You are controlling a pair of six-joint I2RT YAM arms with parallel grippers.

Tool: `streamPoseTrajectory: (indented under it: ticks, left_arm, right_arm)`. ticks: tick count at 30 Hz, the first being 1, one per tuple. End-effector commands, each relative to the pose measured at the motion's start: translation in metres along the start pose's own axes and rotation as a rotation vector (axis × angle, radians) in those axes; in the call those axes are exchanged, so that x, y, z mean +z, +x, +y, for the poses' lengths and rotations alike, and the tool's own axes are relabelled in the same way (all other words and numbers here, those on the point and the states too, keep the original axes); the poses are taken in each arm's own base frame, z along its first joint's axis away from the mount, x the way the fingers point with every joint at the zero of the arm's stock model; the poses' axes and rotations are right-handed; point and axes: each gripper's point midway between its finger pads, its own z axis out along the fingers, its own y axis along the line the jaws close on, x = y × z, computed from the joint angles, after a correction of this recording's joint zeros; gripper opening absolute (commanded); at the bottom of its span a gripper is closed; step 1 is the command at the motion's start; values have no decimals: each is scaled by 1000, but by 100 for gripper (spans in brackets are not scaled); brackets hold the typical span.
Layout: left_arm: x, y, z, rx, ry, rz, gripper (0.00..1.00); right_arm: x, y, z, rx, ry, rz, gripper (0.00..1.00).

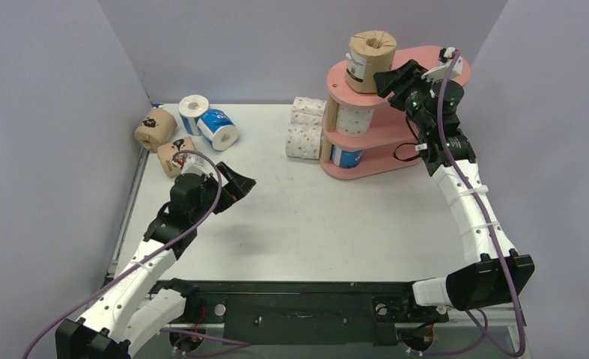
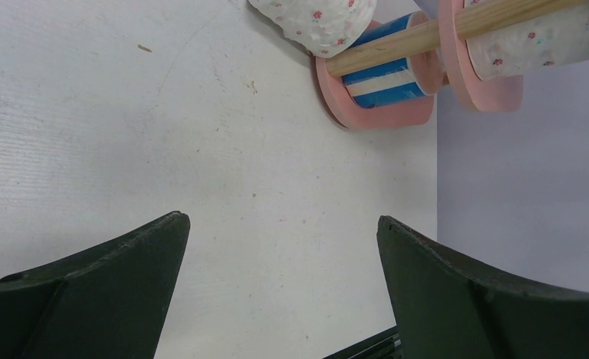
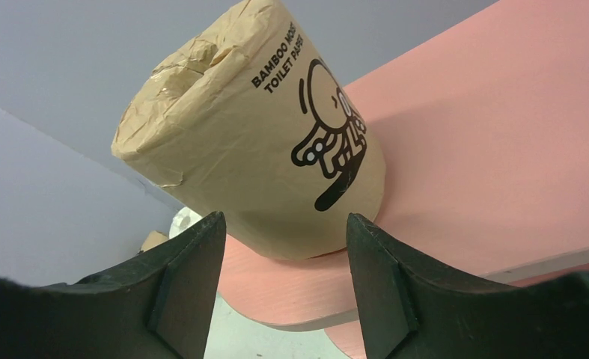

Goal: Place and organize the paper towels onto the shelf
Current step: Place the paper towel on the shelf.

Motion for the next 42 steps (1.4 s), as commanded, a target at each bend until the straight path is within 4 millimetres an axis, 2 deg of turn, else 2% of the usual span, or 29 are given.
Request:
streamPoseTrajectory:
  ticks: [1,15,25,30,34,36,39,42]
  left_arm:
    - [-2,-10,-10,8,40,-38,97]
    - [0,-7,-8,3,43,-30,96]
    - [0,-8,-8,4,41,-33,97]
    - [0,-18,-15,18,51,-55,96]
    - [3,-27,-29,28,76,-62,96]
    - [7,-29,-35,30,88,-55,96]
    - [13,-31,-42,31,104,-45,96]
    - [17,-32,-48,34,126,-39,96]
  right_arm:
    - [0,-12,20,-33,-55,-27,56]
    - [9,2,26,-43,-62,21,56]
    - [10,4,32,-46,-70,29,56]
    - [-14,-12,41,-35,-80,-26,57]
    - [-47,-29,46,-4,-90,-103,57]
    - [-65,-31,46,12,-91,-134,57]
    - [-94,-23,42,23,-98,-155,57]
    - [-115,-4,31,31,-69,-152,57]
